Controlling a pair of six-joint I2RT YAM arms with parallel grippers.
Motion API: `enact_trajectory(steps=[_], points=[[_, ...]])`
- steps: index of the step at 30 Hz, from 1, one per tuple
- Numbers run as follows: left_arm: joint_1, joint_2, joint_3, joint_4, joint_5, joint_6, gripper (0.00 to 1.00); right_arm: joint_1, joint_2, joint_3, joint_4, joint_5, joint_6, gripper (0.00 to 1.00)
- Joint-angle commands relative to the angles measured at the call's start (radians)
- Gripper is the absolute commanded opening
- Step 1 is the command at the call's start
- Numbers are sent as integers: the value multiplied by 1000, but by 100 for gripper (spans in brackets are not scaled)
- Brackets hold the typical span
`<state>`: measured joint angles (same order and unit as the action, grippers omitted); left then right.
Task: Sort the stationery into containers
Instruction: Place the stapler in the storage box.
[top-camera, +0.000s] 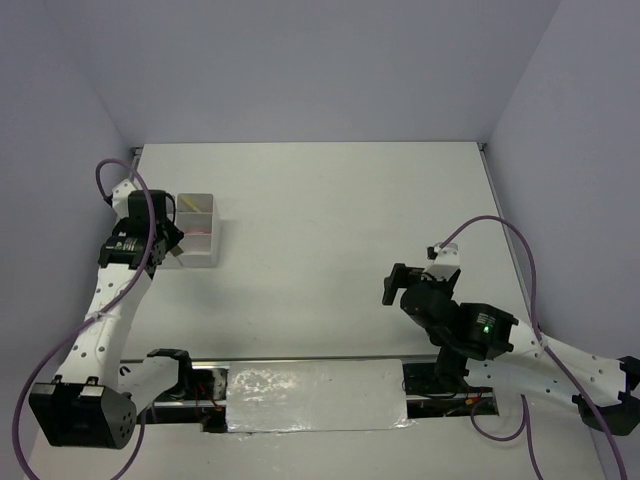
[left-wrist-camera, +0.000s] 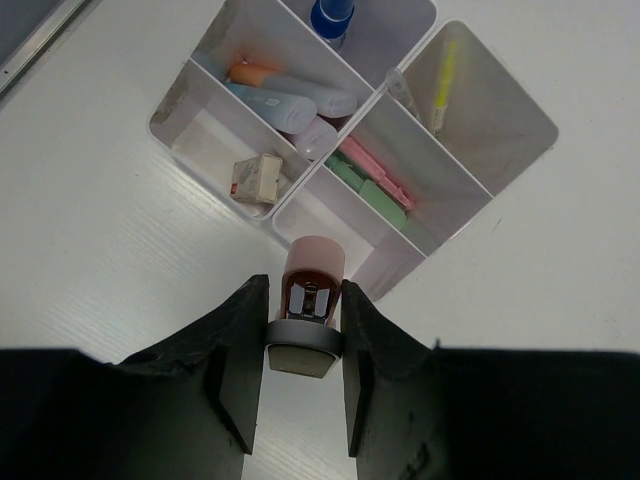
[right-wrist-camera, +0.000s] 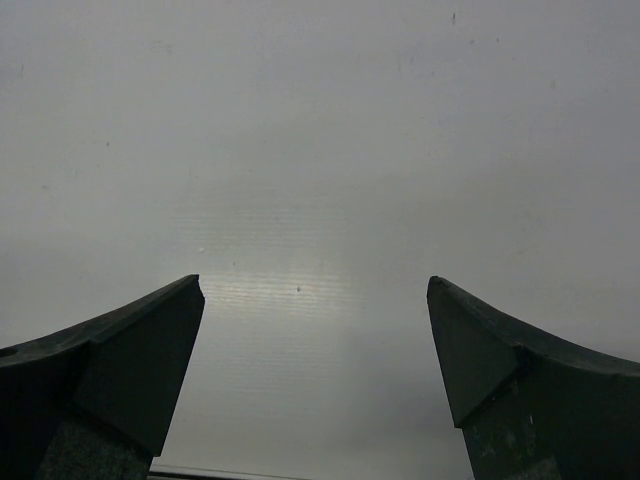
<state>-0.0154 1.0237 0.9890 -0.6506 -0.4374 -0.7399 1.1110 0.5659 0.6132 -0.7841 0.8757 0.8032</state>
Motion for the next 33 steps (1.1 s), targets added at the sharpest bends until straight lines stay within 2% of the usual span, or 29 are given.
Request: enact_trajectory(steps=[1, 33], points=[[9, -7, -18, 62, 14, -21, 0, -10, -11, -10, -1, 69, 44, 100], [52, 18, -55, 112, 40, -67, 0, -20, 3, -20, 19, 63, 36, 100]])
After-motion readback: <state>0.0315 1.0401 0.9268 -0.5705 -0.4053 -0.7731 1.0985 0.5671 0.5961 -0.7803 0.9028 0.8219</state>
